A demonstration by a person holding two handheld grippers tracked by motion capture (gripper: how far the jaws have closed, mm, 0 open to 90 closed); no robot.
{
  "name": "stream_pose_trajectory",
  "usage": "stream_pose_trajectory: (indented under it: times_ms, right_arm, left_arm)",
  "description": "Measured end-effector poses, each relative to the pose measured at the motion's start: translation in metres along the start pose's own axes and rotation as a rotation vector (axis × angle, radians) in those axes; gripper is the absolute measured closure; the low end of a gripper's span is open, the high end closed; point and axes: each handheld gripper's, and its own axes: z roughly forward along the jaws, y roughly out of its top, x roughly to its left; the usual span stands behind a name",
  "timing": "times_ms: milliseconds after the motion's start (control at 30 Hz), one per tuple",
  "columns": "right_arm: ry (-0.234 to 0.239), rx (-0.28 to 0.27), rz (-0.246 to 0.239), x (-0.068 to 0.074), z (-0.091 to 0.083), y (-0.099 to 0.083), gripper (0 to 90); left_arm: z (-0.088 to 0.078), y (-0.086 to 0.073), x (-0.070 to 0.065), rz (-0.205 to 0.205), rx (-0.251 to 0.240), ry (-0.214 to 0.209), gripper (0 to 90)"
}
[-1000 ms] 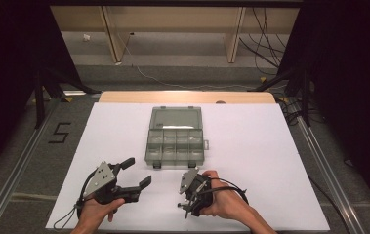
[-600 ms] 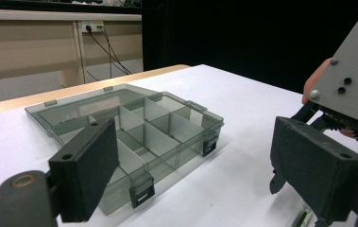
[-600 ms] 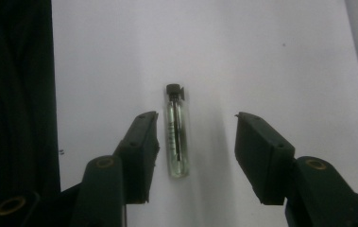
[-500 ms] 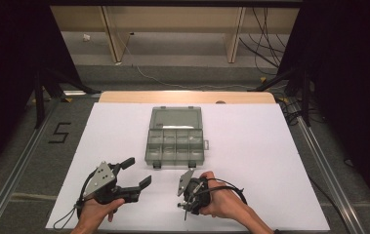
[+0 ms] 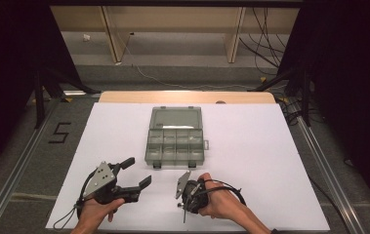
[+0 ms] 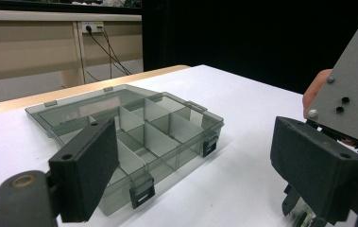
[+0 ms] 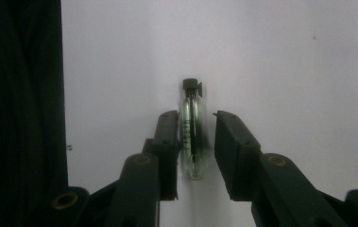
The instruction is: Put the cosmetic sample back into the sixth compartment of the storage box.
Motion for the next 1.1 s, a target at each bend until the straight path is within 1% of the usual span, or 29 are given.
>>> stream_pose_trajectory:
  times_ms: [33, 233, 333, 433, 467, 600, 633, 700, 733, 767, 900, 933, 1100]
  right_arm:
    - [0.003, 0.000, 0.001, 0.000, 0.000, 0.000, 73.4]
    - [0.006, 0.000, -0.006, 0.001, 0.000, 0.001, 80.1]
    - [0.013, 0.002, -0.002, 0.001, 0.001, 0.001, 80.8]
    - [0.009, 0.002, 0.002, 0.001, 0.000, 0.001, 80.8]
    - [0.016, 0.001, 0.003, 0.000, -0.001, 0.001, 80.8]
    - [-0.006, -0.016, 0.013, -0.001, -0.005, 0.001, 80.8]
    - [-0.013, -0.027, 0.005, -0.003, -0.006, 0.001, 80.8]
    - [-0.019, -0.040, 0.019, -0.003, -0.009, 0.001, 80.8]
    - [-0.023, -0.044, 0.012, -0.005, -0.011, 0.001, 80.8]
    - [-0.034, -0.052, 0.014, -0.005, -0.012, 0.001, 80.8]
    - [-0.049, -0.074, 0.029, -0.008, -0.017, 0.001, 80.8]
    - [-0.058, -0.076, 0.024, -0.009, -0.018, 0.002, 80.8]
    - [-0.066, -0.097, 0.041, -0.013, -0.023, 0.003, 80.8]
  left_arm:
    - [0.001, 0.000, 0.000, 0.000, -0.009, -0.007, 15.6]
    - [0.001, 0.000, 0.000, -0.006, -0.008, -0.008, 15.6]
    - [0.001, 0.000, 0.000, -0.004, -0.007, -0.009, 15.6]
    - [0.001, 0.000, 0.000, -0.005, -0.008, -0.009, 15.6]
    - [0.001, 0.000, 0.000, -0.005, -0.008, -0.009, 15.6]
    - [0.001, 0.000, 0.000, -0.001, -0.009, -0.008, 15.6]
    - [0.001, 0.000, 0.000, -0.001, -0.009, -0.009, 15.6]
    - [0.000, 0.000, 0.000, -0.003, 0.001, 0.000, 15.6]
    - [0.000, 0.000, 0.000, -0.003, 0.001, -0.002, 15.6]
    - [0.000, 0.000, 0.000, -0.003, 0.000, -0.001, 15.6]
    - [0.000, 0.000, 0.000, -0.002, 0.001, -0.001, 15.6]
    - [0.000, 0.000, 0.000, -0.003, 0.001, -0.001, 15.6]
    - [0.000, 0.000, 0.000, -0.004, 0.001, -0.001, 15.6]
